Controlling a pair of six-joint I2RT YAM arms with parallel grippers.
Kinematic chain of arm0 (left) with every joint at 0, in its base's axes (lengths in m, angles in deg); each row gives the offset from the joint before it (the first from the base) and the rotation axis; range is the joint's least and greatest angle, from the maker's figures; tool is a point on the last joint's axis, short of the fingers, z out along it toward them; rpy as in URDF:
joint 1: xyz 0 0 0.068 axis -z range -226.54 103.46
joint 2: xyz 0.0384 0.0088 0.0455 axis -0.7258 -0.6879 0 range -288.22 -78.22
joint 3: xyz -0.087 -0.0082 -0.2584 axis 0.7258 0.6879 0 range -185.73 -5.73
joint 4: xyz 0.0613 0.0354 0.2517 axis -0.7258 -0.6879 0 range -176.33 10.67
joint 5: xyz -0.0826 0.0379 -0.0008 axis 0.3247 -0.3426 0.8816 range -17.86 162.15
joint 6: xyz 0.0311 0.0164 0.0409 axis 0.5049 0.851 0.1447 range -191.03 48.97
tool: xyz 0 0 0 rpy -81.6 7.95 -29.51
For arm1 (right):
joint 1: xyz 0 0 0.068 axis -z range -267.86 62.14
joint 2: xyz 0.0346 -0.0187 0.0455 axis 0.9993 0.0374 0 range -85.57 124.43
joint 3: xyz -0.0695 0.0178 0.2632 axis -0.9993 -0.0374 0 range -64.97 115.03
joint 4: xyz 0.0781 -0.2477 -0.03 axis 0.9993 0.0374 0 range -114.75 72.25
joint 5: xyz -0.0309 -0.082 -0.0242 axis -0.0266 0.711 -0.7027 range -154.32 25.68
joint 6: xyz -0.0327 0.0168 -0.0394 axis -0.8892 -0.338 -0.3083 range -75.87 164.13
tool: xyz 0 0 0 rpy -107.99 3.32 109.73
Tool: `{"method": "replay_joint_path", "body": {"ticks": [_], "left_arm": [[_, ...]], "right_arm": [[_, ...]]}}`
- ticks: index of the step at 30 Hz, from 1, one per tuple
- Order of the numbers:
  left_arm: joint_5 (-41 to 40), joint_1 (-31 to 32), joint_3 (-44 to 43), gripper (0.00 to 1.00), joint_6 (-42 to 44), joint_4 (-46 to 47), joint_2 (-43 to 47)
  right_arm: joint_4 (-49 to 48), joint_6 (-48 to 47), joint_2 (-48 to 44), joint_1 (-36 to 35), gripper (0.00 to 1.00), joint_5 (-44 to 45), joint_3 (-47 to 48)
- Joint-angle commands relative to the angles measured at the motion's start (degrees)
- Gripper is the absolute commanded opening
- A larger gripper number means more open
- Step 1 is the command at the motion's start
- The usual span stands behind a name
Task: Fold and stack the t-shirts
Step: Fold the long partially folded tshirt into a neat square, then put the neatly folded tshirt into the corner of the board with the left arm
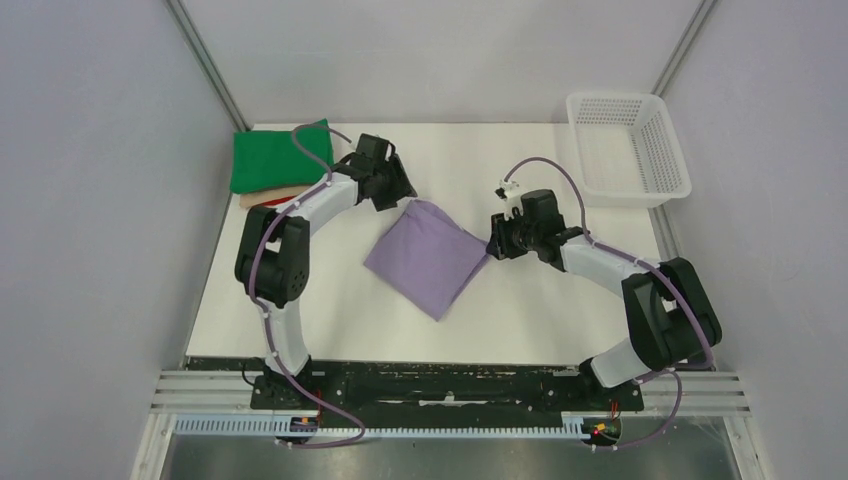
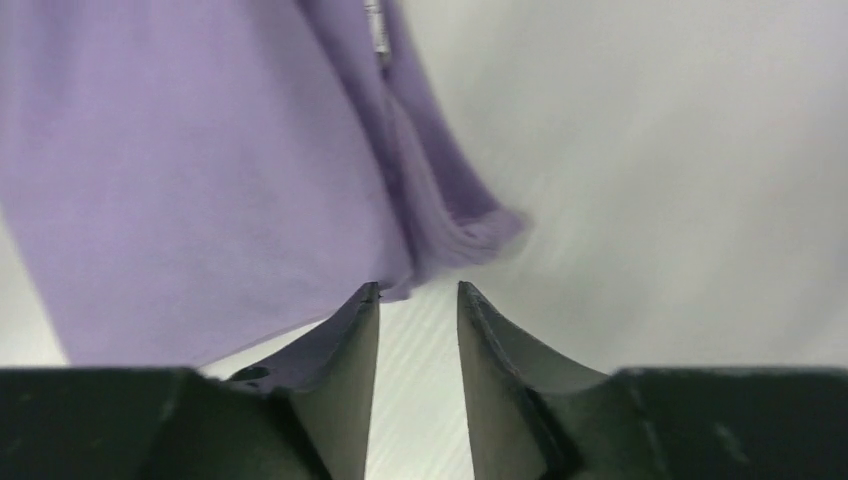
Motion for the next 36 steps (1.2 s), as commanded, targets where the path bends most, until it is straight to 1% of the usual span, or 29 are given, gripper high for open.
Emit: {"method": "replay_joint_path", "body": {"ticks": [1,2,4,6,7,8,9,12,14,17,19,21,23,27,29,32,36], "left_arm": [[4.03,-0.39,-3.99,0.85,3.53,0.74,0.54],[4.76,-0.37,-3.76,0.99,3.88,0.74,1.24],[5.34,-0.04,-2.56,1.0,4.25,0.74,3.05],[6.12,0.31,-0.8,1.0,4.56,0.82,5.1],[6.61,0.76,0.01,1.0,4.68,0.85,6.15],[7.39,1.05,0.92,1.0,4.73,0.81,6.93],[8.2,1.63,1.77,1.0,5.02,0.85,7.84],[9.14,3.44,3.67,1.0,5.41,1.2,9.77],[8.26,4.64,4.74,1.0,4.99,2.04,9.59],[9.13,5.02,4.05,1.0,3.6,2.82,6.14],[9.35,5.02,2.35,1.0,3.23,3.18,3.16],[9.15,4.94,-0.24,1.0,3.18,2.89,0.05],[8.77,4.94,-2.76,1.0,3.21,2.9,-3.14],[6.07,4.85,-8.03,1.0,3.21,-0.05,-8.87],[4.56,4.86,-9.37,1.0,3.08,-1.81,-10.54],[3.82,4.86,-8.65,1.0,3.1,-2.89,-11.31],[0.76,4.85,-4.47,1.0,3.12,-4.36,-9.28]], "right_arm": [[2.31,0.26,-1.11,0.32,0.42,12.83,3.54],[2.24,0.58,-2.19,0.28,0.43,13.74,3.35],[0.99,0.94,-4.55,0.26,0.49,11.63,2.34],[-0.85,1.46,-7.04,0.19,0.64,7.69,0.85],[-1.33,1.73,-8.28,0.15,0.69,4.96,-0.01],[-3.13,2.22,-9.24,0.1,0.8,1.95,-0.78],[-4.59,2.7,-10.29,-0.14,0.97,-1.13,-1.9],[-9.89,4.14,-12.3,-2.02,0.98,-11.83,-4.44],[-12.85,4.55,-12.02,-4.47,0.98,-16.33,-4.93],[-14.29,4.5,-8.92,-7.93,0.98,-18.38,-3.41],[-14.2,4.69,-6.39,-8.59,0.98,-17.87,-2.23],[-13.88,4.72,-3.97,-8.56,0.98,-16.12,-1.21],[-11.39,3.55,-1.22,-8.56,0.98,-11.76,0.23],[-5.91,1.36,4.47,-8.18,0.98,-0.3,3.57],[-5.37,1.51,6.87,-7.43,0.98,4.59,4.22],[-5.12,2.67,11.62,-5.95,0.98,9.48,5.29],[-3.27,3.17,16.66,-4.38,0.98,12.45,7.02]]}}
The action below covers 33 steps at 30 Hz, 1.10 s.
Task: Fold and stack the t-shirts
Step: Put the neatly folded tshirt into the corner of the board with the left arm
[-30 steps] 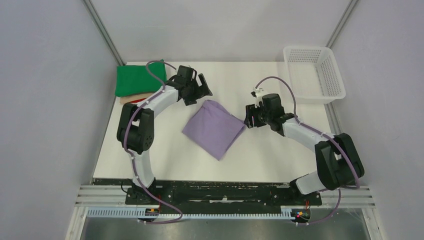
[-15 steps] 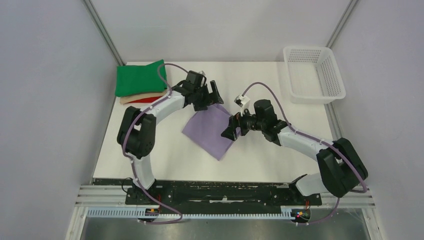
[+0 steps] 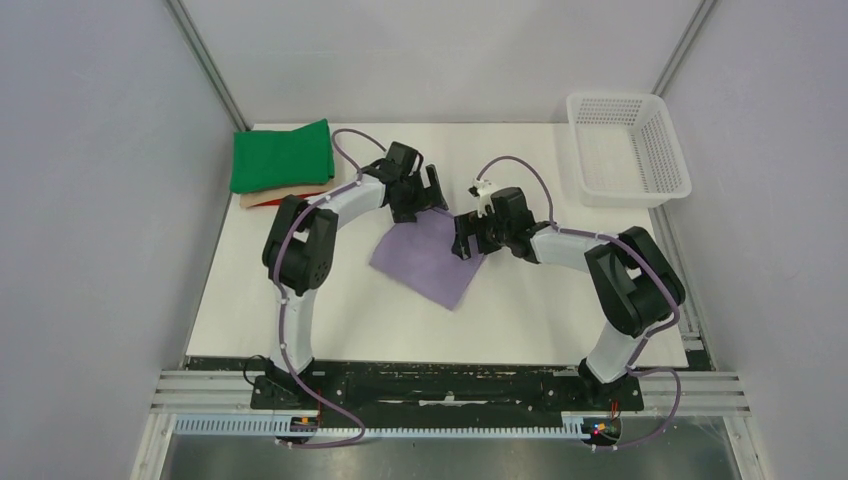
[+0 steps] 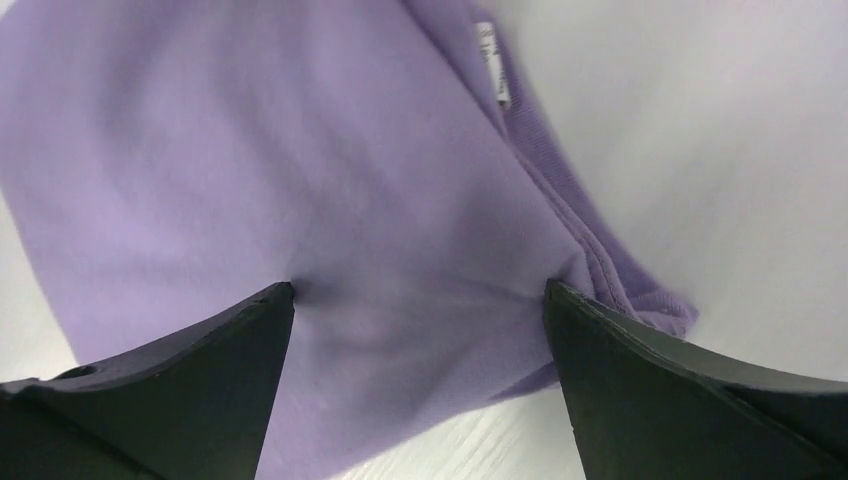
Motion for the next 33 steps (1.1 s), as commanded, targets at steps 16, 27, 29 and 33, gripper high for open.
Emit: {"method": "replay_joint_path", "body": {"ticks": [16,27,29,33], "left_arm": [[1.86,0.35,17.67,1.0,-2.41,4.49,14.58],[-7.64,-0.45,7.02,1.0,-0.2,0.93,7.45],[-6.74,-0.79,4.87,1.0,0.11,-0.46,4.02],[-5.35,-0.77,3.93,1.0,-0.96,-0.18,-0.9]], "right_arm": [[1.61,-8.36,-2.63,2.92,0.98,5.56,5.74],[-1.52,-8.34,-11.68,2.92,0.98,2.21,-0.98],[-0.54,-8.38,-12.84,2.92,0.98,4.26,-2.03],[-0.25,-8.13,-16.04,2.93,0.98,6.19,-5.38]]}}
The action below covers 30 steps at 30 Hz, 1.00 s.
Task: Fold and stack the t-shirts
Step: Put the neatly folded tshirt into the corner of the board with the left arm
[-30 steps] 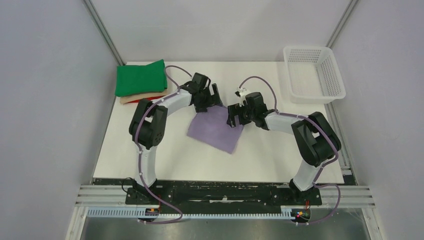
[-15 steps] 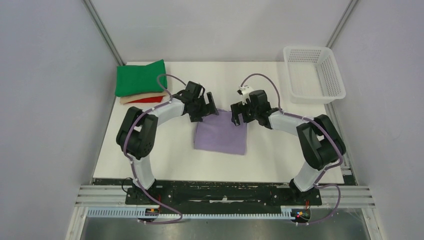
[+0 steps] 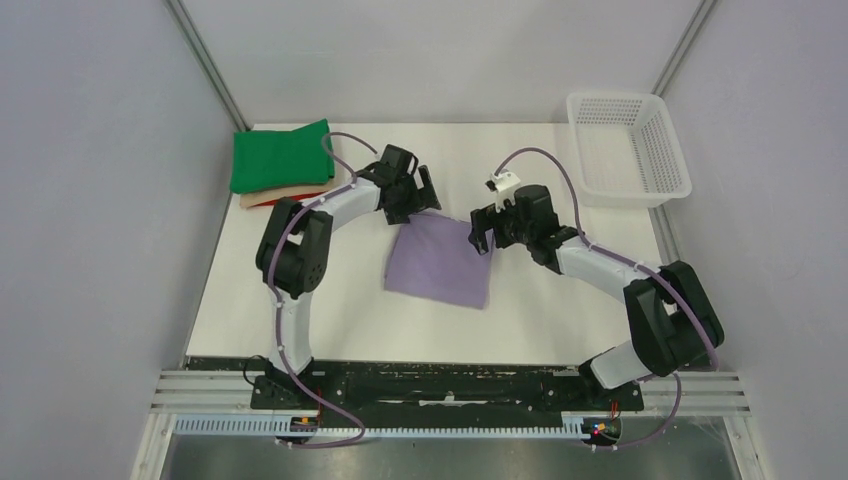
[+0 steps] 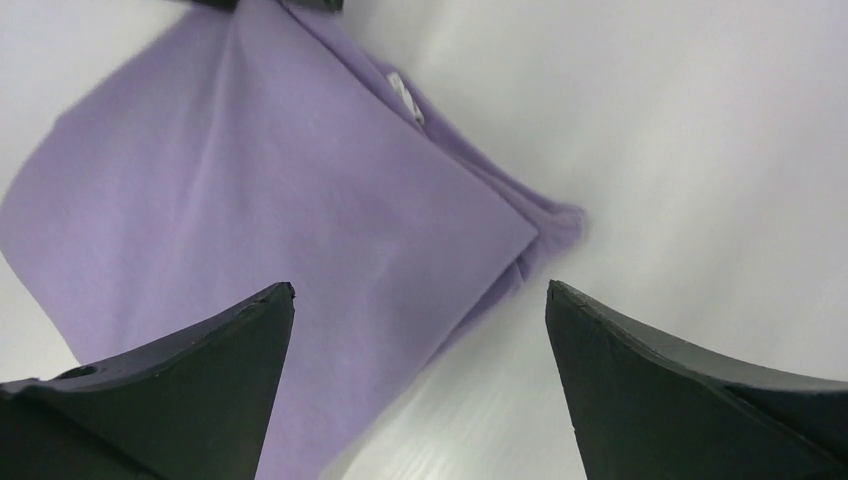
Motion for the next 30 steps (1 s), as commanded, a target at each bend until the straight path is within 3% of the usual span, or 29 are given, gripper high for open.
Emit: {"method": "replay_joint_path", "body": {"ticks": [1,6,19,25,30], "left_arm": [[-0.03,-0.47,-1.53,1.0,0.28,-2.62,-4.98],[1.81,-0.39,-0.66,1.0,-0.28,-3.44,-3.46],[-8.34,0.06,9.7,1.0,10.37,-7.46,24.16],[-12.29,0.07,14.37,1.0,11.56,-9.83,25.28],[-9.93,0.07,16.15,1.0,11.96,-8.57,23.33]], "right_arm": [[-0.04,-0.54,-4.58,0.08,0.98,2.86,-3.43],[0.89,-0.33,-8.44,0.03,0.98,4.1,-5.62],[4.13,-0.88,-23.61,0.1,0.98,12.04,-13.53],[5.05,-2.8,-29.61,0.03,0.98,23.15,-15.43],[3.62,-1.73,-34.81,0.05,0.98,28.75,-17.82]]}}
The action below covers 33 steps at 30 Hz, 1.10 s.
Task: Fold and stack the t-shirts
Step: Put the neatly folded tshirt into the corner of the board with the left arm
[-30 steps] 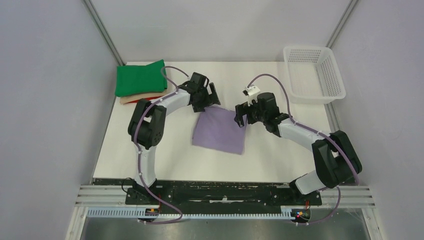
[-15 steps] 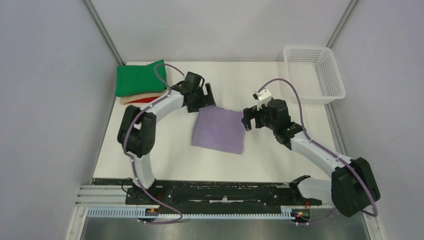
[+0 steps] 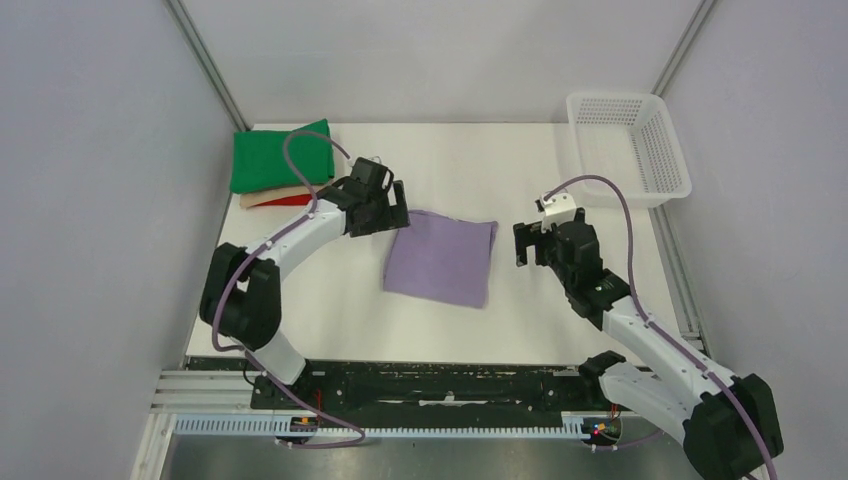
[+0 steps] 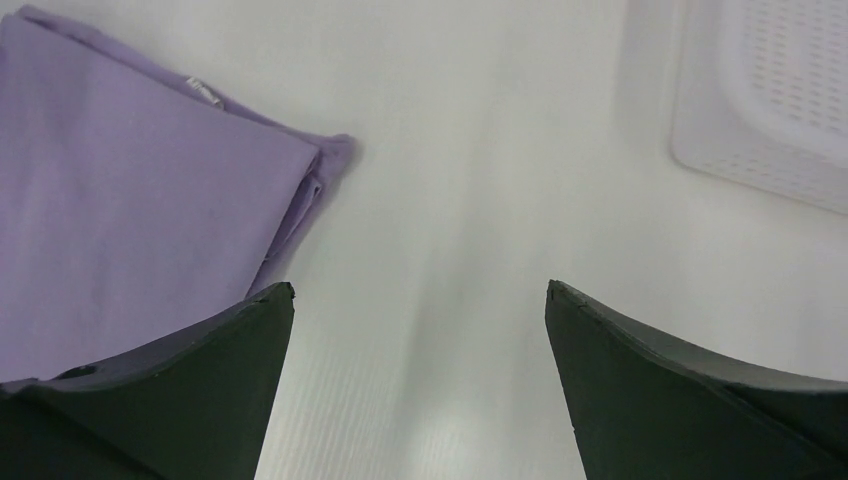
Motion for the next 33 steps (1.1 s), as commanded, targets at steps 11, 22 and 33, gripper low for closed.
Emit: {"method": "replay_joint_path", "body": {"ticks": [11,22,33], "left_arm": [[6.84,2.48,1.36,0.85,1.41,1.5,-10.69],[-0.84,7.53,-3.41,0.56,0.82,-4.21,-18.9],[-4.4,8.17,-8.17,0.12,-0.03,-5.88,-24.48]], "right_arm": [[-5.77,-0.03,-9.78,0.03,0.98,11.13,-5.29],[-6.16,-0.03,-9.17,0.03,0.98,10.83,-5.56],[-6.18,-0.03,-8.76,0.03,0.98,9.42,-5.47]]}}
